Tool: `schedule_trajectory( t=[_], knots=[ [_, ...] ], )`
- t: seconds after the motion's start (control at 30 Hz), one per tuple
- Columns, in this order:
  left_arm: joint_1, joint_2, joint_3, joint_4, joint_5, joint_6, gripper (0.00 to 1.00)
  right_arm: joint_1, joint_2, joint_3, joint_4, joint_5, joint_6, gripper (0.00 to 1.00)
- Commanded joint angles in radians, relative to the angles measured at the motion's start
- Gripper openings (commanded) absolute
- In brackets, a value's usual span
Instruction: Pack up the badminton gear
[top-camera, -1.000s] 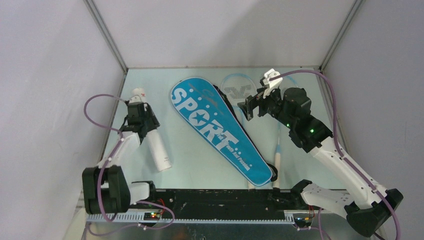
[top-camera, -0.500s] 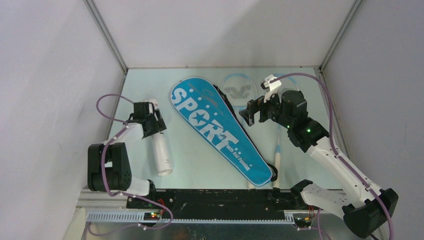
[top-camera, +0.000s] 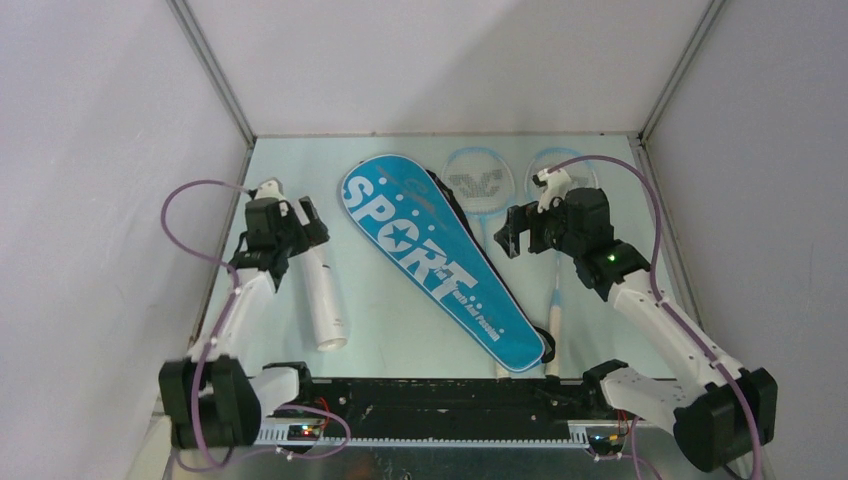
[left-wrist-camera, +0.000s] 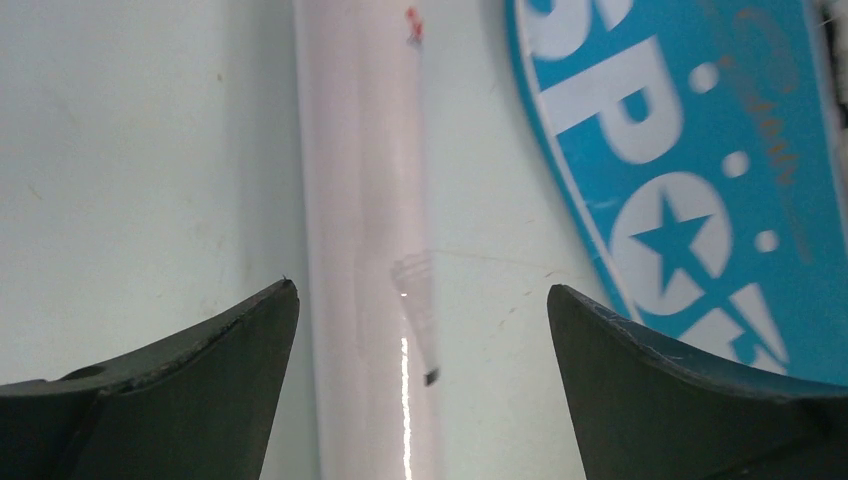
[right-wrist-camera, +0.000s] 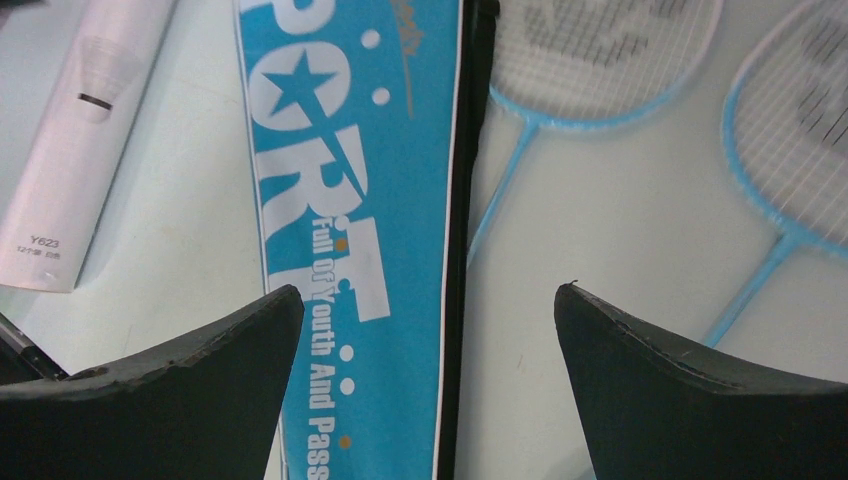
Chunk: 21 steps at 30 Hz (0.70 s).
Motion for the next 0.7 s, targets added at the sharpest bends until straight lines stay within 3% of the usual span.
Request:
schedule_trajectory(
  t=[0.0,0.23,0.47,0.67],
  knots=[
    [0.002,-0.180,-0.019,0.065,0.029,-0.056,1.00,-0.039,0.078,-0.018,0.028,-0.056,0.071,0.99],
    [-0.069,-0.290,-0.079,0.219,0.112,-0.276,1.00,-0.051,0.286,-0.023,0.085,-0.123,0.117,0.98],
    [-0.367,-0.061,-0.037,0.233,0.105,-0.309,1.00,-0.071,0.457,-0.021,0.197,-0.205,0.155,0.95],
    [-0.465,0.158,-0.056,0.356,0.205,-0.391,1.00,-0.073,0.547,-0.018,0.233,-0.272,0.185,0.93]
  ],
)
